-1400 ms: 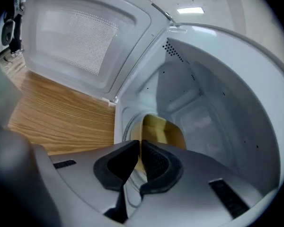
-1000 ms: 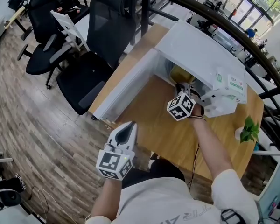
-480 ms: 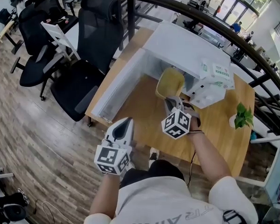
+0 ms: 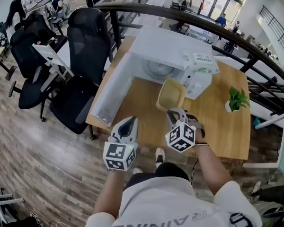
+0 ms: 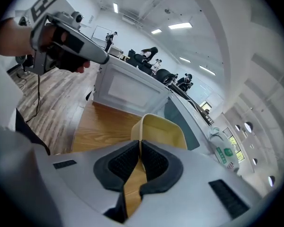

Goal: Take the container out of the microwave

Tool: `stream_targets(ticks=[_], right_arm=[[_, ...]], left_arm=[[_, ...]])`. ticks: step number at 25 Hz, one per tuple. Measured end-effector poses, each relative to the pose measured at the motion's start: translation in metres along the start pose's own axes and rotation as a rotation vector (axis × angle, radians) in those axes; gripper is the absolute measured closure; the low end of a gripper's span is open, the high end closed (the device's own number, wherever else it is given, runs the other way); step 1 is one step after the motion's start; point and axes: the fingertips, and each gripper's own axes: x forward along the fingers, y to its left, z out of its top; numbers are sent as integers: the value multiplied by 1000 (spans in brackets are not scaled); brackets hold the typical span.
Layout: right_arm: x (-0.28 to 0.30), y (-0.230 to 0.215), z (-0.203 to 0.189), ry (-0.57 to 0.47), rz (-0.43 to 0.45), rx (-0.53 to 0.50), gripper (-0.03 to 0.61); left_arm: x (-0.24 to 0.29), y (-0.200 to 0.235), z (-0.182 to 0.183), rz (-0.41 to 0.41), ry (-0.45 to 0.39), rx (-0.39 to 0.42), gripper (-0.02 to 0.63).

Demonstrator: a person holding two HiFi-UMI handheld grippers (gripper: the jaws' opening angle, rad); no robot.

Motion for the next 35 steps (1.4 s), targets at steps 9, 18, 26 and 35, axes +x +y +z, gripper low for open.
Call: stream_targets(ticks=[9, 18, 26, 35], right_arm=[[-68, 11, -6, -12, -52, 35, 540], [-88, 24, -3, -15, -58, 19, 542], [-91, 27, -1, -16, -49, 3, 543], [-85, 23, -2, -20, -41, -4, 541]], left_arm=[[-15, -28, 10, -45, -21, 47, 578], [-36, -41, 9, -51, -31, 58, 578], [-43, -40, 11, -40, -41, 53, 578], [-35, -40, 10, -39, -42, 44, 578]])
